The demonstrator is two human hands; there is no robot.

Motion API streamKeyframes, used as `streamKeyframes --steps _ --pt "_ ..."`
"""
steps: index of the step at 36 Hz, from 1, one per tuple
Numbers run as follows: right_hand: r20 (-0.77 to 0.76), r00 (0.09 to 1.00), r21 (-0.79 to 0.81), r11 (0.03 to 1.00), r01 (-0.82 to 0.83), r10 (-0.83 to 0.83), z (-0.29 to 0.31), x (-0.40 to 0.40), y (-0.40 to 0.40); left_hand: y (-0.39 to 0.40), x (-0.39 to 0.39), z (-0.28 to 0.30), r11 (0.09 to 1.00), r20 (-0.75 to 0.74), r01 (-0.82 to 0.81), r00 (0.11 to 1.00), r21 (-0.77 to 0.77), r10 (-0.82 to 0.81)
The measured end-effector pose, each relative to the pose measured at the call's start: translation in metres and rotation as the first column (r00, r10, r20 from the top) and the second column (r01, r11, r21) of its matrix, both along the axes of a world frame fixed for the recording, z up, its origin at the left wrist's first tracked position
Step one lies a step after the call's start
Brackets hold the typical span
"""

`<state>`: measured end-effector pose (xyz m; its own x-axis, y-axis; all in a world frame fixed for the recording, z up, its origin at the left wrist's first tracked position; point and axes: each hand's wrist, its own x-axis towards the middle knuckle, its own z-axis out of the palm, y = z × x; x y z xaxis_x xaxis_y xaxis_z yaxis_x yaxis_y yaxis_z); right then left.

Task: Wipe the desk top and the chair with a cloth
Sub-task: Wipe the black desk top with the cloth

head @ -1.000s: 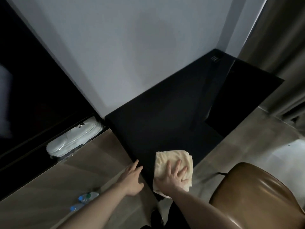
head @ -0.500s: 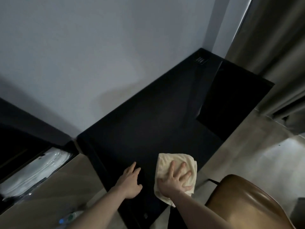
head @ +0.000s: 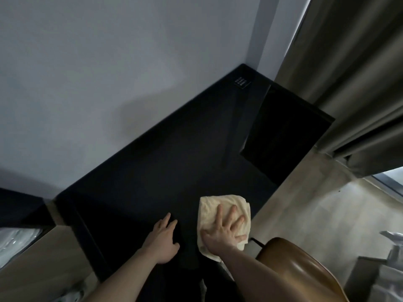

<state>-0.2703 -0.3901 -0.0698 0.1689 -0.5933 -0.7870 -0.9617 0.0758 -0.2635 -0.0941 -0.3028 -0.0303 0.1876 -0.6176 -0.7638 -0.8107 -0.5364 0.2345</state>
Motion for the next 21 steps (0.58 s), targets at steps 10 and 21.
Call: streamKeyframes --steps 10,21 --pt "-0.022 0.998 0.006 0.998 0.059 -0.059 0.008 -0.007 -0.013 0.004 -0.005 0.000 0.977 0.056 0.172 0.982 0.127 -0.180" --pt "-0.007 0.999 -0.001 0.999 0.053 -0.053 0.005 -0.037 -0.092 -0.083 0.009 -0.006 0.976 0.098 0.195 0.974 0.101 -0.205"
